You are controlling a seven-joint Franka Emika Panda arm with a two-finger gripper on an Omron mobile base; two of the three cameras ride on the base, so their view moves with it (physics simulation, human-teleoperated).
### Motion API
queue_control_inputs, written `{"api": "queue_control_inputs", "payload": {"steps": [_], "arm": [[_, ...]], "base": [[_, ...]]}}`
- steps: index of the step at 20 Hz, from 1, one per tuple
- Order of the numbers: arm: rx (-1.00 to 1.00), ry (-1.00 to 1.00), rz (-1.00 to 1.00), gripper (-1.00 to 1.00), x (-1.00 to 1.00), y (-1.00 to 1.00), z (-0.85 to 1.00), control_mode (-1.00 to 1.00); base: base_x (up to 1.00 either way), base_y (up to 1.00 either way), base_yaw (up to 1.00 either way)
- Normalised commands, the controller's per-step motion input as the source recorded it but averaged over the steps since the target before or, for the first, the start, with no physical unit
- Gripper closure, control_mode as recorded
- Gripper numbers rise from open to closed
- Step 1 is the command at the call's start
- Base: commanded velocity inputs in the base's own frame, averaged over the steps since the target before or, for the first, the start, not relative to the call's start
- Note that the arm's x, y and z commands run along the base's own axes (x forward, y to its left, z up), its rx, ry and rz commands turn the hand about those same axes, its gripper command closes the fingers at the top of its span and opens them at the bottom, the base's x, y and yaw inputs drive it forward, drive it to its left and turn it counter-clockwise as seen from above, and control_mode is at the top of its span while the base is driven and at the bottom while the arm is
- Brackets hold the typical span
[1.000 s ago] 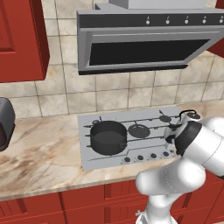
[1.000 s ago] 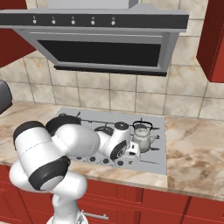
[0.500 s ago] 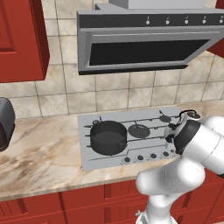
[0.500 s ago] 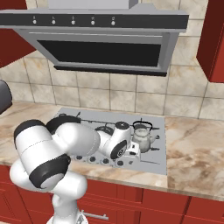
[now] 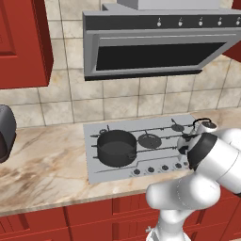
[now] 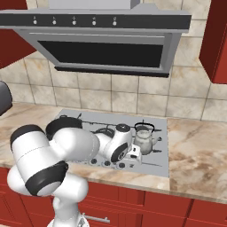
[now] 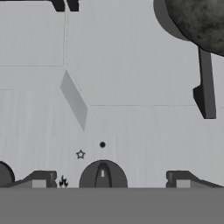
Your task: Pick the kettle from the counter and place it on a stove burner. Then turn the burner on.
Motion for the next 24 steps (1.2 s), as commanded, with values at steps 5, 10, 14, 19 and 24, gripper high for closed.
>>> {"api": "queue_control_inputs", "payload": {"steps": [5,10,14,19,24], "arm": [[0.00,0.00,0.00,-1.00,0.00,0.00,0.00,-1.00],[0.00,0.00,0.00,1.00,0.00,0.00,0.00,-1.00],[0.00,0.00,0.07,1.00,-0.14,0.00,0.00,-1.00],[0.00,0.00,0.32,1.00,-0.36,0.00,0.00,-1.00],[0.00,0.00,0.47,1.00,-0.35,0.00,-0.01,-1.00]], "base": [[0.00,0.00,0.00],[0.00,0.00,0.00],[0.00,0.00,0.00],[0.00,0.00,0.00],[0.00,0.00,0.00]]}}
